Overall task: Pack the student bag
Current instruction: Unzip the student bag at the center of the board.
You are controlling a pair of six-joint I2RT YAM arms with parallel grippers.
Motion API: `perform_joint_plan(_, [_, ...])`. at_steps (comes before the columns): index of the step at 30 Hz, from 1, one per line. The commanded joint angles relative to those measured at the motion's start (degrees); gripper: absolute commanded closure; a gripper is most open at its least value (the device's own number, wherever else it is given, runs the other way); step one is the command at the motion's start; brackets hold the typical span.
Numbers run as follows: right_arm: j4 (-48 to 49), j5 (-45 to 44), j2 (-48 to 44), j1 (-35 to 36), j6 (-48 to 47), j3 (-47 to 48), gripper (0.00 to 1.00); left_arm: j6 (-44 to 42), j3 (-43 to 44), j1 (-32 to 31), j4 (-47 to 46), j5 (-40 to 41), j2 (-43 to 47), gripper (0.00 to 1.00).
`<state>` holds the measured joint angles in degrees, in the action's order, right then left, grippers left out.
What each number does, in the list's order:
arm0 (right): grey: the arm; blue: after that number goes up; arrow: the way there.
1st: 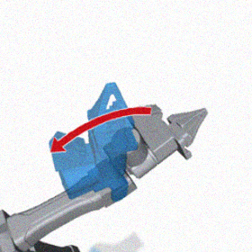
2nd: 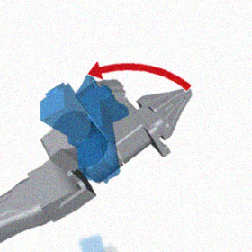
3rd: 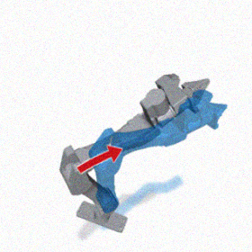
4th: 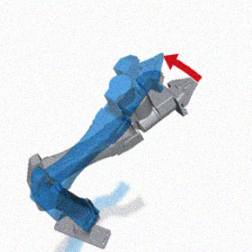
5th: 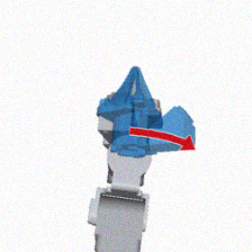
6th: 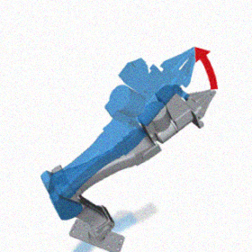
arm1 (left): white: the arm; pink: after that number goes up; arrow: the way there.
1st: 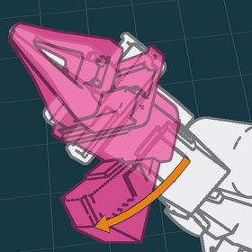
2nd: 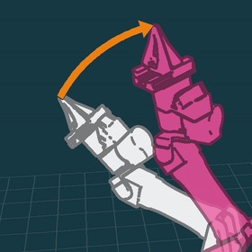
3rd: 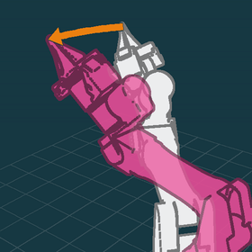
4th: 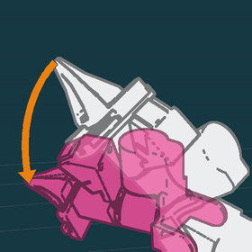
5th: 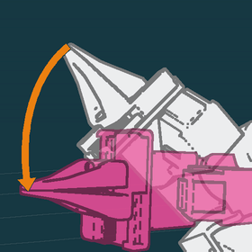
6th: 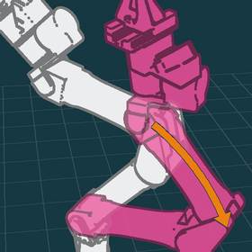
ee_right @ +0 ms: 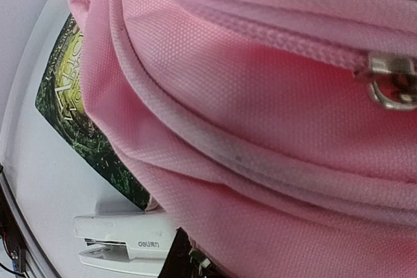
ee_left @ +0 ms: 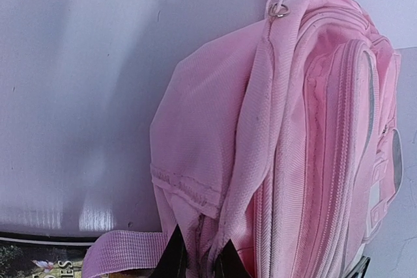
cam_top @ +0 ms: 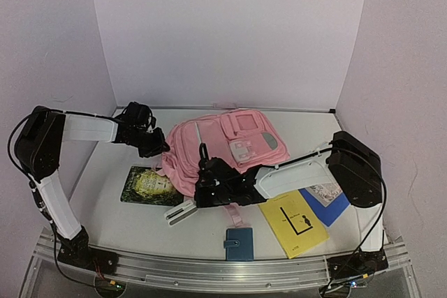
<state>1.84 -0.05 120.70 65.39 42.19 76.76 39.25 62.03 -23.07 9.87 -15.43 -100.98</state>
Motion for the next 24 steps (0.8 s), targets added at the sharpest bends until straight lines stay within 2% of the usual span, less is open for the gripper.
perform_joint_plan(1, [4.8,1.0,-1.5,2.4,-1.4,3.6,0.88,-4.4,6.6,-1.5,-4.0,-3.0,-0.8,1.0])
perform_joint_plan(4, [3.9,-0.6,-4.9,2.4,-1.6,0.9,0.77,-6.8,8.9,-0.9,-2.2,-2.4,-2.1,0.96])
perform_joint_plan(7, [3.4,-3.5,-9.8,2.4,-1.7,-2.8,0.64,-8.8,10.4,-0.4,-0.5,-1.2,-2.3,0.86])
perform_joint_plan(9, [2.6,-5.7,-13.7,2.4,-1.8,-6.2,0.55,-10.3,10.8,-0.4,0.4,0.1,-1.5,0.75])
perform_joint_plan(12, [1.1,-8.6,-19.1,2.4,-2.0,-9.8,0.43,-12.3,10.6,-0.4,2.9,3.1,0.6,0.51])
perform_joint_plan(17, [-1.2,-12.5,-26.2,2.0,-2.1,-14.5,0.32,-14.0,7.5,-0.4,6.3,9.6,6.7,0.21])
perform_joint_plan(20, [-1.4,-12.8,-28.5,0.6,-2.0,-16.9,0.27,-14.3,4.6,-1.2,8.0,11.8,11.0,0.15])
perform_joint_plan(24, [-1.3,-12.9,-29.5,-2.0,-1.9,-19.5,0.22,-14.3,0.6,-5.6,9.2,12.3,15.4,0.15])
